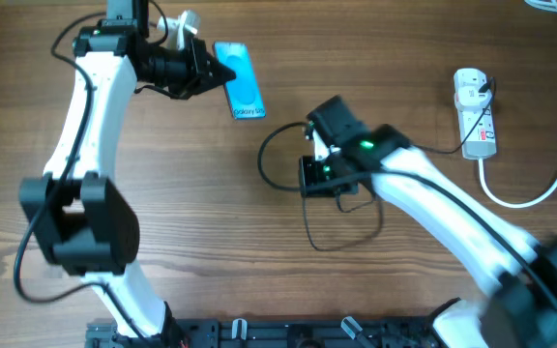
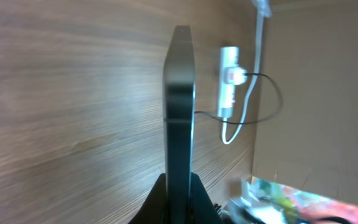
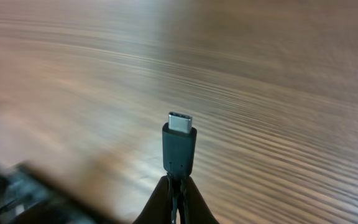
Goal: Plug charger to phone and switch on socket
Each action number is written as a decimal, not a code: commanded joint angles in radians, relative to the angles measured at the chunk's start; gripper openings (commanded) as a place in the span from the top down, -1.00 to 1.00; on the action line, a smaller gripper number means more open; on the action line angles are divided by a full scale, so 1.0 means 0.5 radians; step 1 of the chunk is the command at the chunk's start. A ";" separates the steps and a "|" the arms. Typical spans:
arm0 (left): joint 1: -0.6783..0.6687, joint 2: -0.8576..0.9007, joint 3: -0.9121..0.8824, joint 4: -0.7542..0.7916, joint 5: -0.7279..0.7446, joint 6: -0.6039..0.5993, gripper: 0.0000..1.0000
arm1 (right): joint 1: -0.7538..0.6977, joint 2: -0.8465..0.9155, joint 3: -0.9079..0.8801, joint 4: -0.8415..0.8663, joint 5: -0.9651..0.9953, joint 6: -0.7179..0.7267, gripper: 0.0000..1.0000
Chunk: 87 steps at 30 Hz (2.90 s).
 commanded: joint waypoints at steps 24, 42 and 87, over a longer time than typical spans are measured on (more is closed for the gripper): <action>-0.505 -0.602 0.028 -0.069 -0.230 0.100 0.93 | 0.109 -0.633 0.048 0.094 -0.108 -0.299 0.92; -0.505 -0.609 0.028 -0.113 0.127 0.301 0.92 | 0.108 -0.605 0.048 0.135 -0.073 -0.180 0.92; -0.505 -0.609 0.028 -0.102 0.192 0.360 0.92 | 0.109 -0.605 0.048 0.127 -0.195 -0.150 0.92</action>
